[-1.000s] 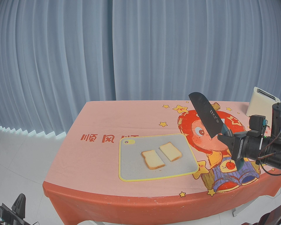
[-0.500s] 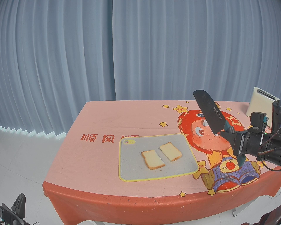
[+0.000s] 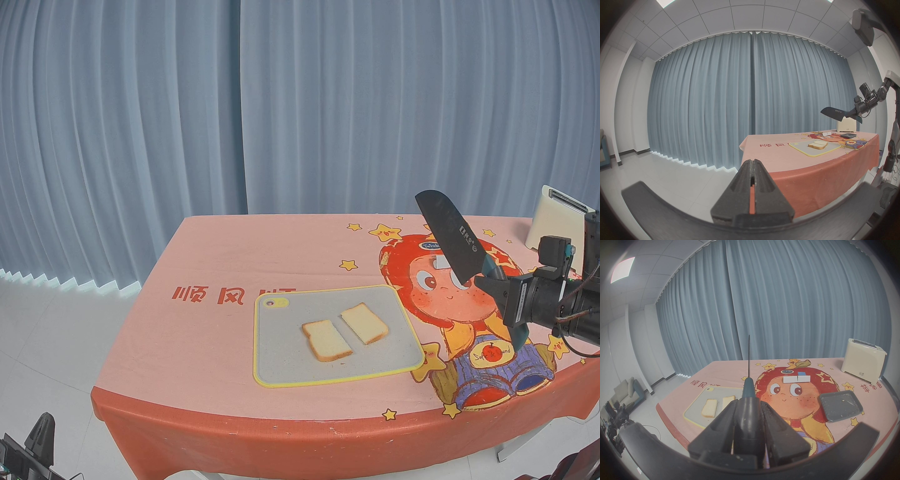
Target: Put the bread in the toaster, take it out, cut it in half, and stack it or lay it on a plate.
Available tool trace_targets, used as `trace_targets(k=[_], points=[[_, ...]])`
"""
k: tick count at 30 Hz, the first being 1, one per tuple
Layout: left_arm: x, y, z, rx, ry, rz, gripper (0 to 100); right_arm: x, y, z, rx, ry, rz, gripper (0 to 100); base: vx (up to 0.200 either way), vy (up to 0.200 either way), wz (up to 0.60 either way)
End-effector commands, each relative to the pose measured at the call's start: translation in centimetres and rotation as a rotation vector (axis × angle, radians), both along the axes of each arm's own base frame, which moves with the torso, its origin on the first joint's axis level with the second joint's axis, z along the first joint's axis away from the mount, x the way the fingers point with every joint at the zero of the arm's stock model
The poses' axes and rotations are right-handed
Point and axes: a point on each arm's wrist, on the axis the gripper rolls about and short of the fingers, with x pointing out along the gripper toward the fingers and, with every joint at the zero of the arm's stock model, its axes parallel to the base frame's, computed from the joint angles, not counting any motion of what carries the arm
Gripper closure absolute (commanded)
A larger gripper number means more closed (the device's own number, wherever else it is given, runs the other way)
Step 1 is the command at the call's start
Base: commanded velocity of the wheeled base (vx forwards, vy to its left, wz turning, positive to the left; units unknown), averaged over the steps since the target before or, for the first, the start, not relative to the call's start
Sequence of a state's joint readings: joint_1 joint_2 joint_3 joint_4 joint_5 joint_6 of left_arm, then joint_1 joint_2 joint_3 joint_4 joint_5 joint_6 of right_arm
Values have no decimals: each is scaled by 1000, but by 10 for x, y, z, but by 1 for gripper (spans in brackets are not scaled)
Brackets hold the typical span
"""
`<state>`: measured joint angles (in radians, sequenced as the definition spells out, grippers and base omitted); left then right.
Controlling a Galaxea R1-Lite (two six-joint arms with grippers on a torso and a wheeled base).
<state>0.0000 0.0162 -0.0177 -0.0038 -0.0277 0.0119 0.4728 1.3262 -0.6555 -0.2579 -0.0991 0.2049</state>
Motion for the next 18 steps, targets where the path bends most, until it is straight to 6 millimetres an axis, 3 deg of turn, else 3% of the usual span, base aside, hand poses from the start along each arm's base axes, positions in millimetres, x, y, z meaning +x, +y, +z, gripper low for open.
trace_targets(k=[1, 18], points=[[0, 0, -5, 0, 1, 0, 100, 1, -2, 0, 0, 0, -10, 100, 0, 0, 0], [0, 0, -5, -1, 1, 0, 100, 6, -8, 3, 22, 0, -1, 100, 0, 0, 0]])
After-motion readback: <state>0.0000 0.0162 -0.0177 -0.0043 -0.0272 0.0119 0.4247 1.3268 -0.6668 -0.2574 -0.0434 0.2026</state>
